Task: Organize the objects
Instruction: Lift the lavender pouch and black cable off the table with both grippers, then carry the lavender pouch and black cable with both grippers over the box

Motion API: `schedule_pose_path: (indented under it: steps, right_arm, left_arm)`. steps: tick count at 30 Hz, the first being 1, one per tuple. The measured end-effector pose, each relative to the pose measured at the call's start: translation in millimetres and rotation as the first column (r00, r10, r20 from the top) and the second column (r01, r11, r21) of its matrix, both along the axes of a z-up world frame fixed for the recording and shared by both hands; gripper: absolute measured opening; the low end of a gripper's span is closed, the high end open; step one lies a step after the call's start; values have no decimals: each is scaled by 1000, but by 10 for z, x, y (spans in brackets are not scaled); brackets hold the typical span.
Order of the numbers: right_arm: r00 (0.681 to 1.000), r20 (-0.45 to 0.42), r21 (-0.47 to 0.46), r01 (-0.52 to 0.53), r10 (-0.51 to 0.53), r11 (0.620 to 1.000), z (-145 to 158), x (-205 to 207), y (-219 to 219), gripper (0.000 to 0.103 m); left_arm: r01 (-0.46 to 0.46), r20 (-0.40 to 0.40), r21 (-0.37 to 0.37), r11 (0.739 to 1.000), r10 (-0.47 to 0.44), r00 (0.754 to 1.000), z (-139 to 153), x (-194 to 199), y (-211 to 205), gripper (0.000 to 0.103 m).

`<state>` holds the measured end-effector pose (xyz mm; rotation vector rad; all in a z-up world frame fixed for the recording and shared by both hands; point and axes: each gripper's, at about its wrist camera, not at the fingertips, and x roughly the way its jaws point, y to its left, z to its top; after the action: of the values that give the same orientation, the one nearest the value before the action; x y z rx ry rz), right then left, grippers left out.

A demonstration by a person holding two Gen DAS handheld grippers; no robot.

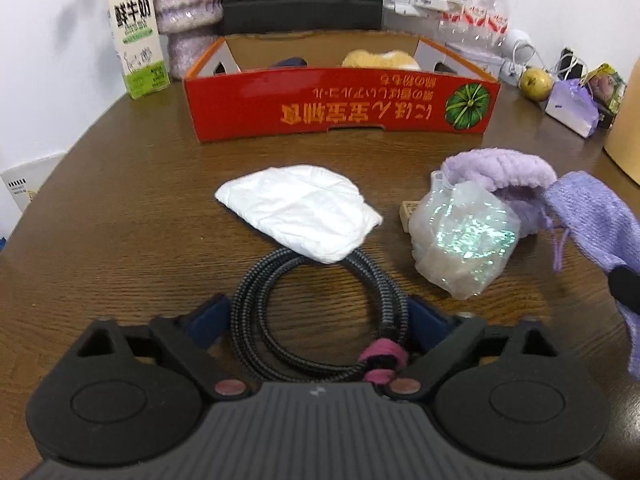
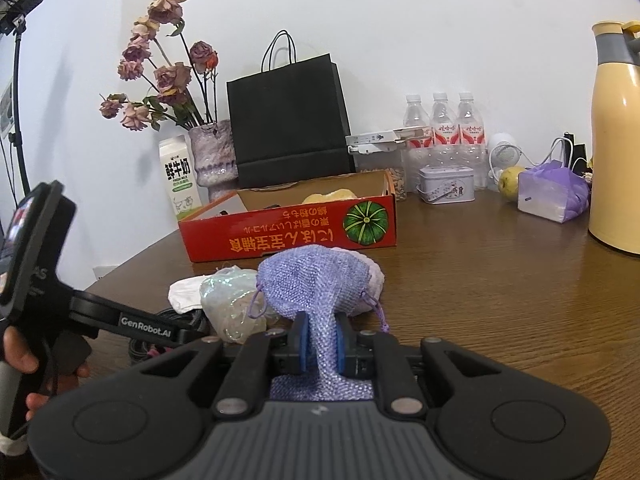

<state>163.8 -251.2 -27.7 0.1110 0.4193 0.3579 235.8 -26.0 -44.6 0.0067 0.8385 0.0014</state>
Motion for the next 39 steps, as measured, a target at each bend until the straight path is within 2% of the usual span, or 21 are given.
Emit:
schedule_pose_path:
  steps: [8, 17, 27, 39]
  right_arm:
    - [1000, 6, 3, -5, 5, 1000, 0, -22, -15, 13]
    - [999, 39, -17, 2, -2, 1000, 12, -85, 4, 13]
    - [997, 78, -14, -12, 13, 1000, 181, -95, 52, 13]
    - [990, 136, -57, -33, 40, 998, 511, 116, 303, 13]
  left_arm:
    - [-24, 70, 3, 1000, 24, 997, -7, -428, 61, 91]
    - [-41, 191, 25, 999, 35, 981, 229, -812, 179, 91]
    - [-41, 266, 8, 999, 37, 963, 439, -813, 202, 91]
    - [-29, 352, -10, 1000, 31, 935, 769, -594, 214, 91]
